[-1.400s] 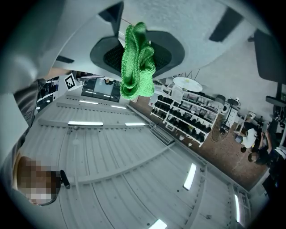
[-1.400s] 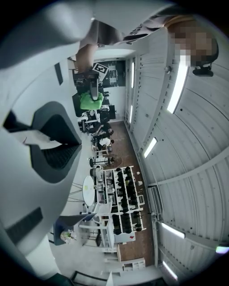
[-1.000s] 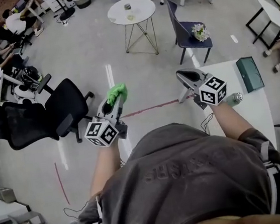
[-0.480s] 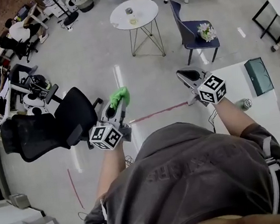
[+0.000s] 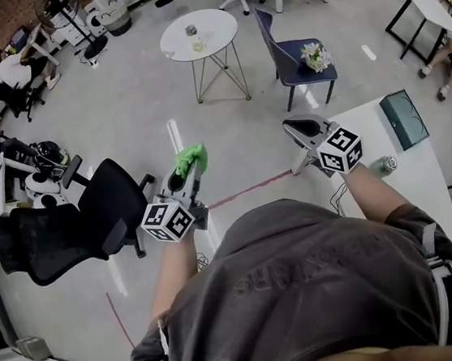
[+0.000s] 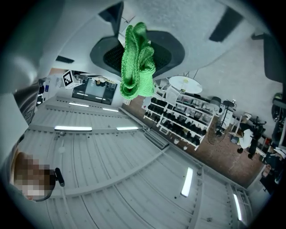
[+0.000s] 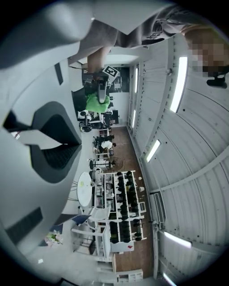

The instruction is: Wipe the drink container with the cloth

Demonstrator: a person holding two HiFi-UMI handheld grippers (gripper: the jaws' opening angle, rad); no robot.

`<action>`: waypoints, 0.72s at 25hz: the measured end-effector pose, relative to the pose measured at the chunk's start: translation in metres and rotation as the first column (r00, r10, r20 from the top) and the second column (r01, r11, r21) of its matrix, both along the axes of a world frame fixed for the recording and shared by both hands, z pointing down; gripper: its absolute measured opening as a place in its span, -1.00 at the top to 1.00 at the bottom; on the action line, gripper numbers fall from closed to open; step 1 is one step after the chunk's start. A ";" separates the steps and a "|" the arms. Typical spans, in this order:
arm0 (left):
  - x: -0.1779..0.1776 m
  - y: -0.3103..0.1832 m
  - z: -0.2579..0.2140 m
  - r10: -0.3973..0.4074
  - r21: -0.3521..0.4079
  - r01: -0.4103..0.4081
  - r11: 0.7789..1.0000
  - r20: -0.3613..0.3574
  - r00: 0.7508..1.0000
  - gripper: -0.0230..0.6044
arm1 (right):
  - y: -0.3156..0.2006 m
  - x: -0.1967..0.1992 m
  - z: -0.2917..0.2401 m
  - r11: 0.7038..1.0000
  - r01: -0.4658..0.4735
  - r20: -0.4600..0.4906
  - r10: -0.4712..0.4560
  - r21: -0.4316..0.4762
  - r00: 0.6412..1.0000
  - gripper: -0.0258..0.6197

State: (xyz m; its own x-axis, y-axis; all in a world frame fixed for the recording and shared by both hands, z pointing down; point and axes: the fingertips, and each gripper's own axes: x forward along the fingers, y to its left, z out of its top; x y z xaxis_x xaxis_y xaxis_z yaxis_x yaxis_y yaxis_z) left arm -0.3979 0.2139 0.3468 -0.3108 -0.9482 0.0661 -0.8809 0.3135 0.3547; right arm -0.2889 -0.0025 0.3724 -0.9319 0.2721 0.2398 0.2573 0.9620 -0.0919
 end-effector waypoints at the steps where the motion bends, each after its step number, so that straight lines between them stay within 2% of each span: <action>1: 0.002 -0.007 0.001 0.017 -0.002 -0.017 1.000 0.000 1.000 0.63 | -0.005 0.004 0.001 1.000 -0.014 0.001 0.014 0.001 1.000 0.94; 4: 0.008 -0.037 0.004 0.086 -0.012 -0.086 0.996 0.001 0.996 0.63 | -0.023 0.021 0.006 0.998 -0.064 -0.001 0.064 -0.003 0.998 0.93; 6: 0.016 -0.061 0.007 0.143 -0.022 -0.143 0.989 0.001 0.990 0.63 | -0.034 0.035 0.009 0.996 -0.094 -0.008 0.094 -0.004 0.996 0.67; 9: 0.031 -0.102 0.013 0.234 -0.042 -0.234 0.971 0.003 0.972 0.63 | -0.057 0.061 0.015 0.988 -0.152 -0.012 0.152 0.013 0.988 0.59; 11: 0.045 -0.135 0.020 0.304 -0.059 -0.303 0.951 0.001 0.953 0.63 | -0.078 0.084 0.022 0.978 -0.209 -0.017 0.209 0.021 0.978 0.56; 14: 0.080 -0.187 0.034 0.432 -0.094 -0.431 0.897 -0.011 0.902 0.63 | -0.107 0.134 0.036 0.944 -0.330 -0.038 0.331 0.019 0.943 0.54; 18: 0.146 -0.259 0.056 0.597 -0.140 -0.595 0.791 -0.032 0.802 0.63 | -0.148 0.217 0.053 0.872 -0.488 -0.073 0.489 0.037 0.869 0.48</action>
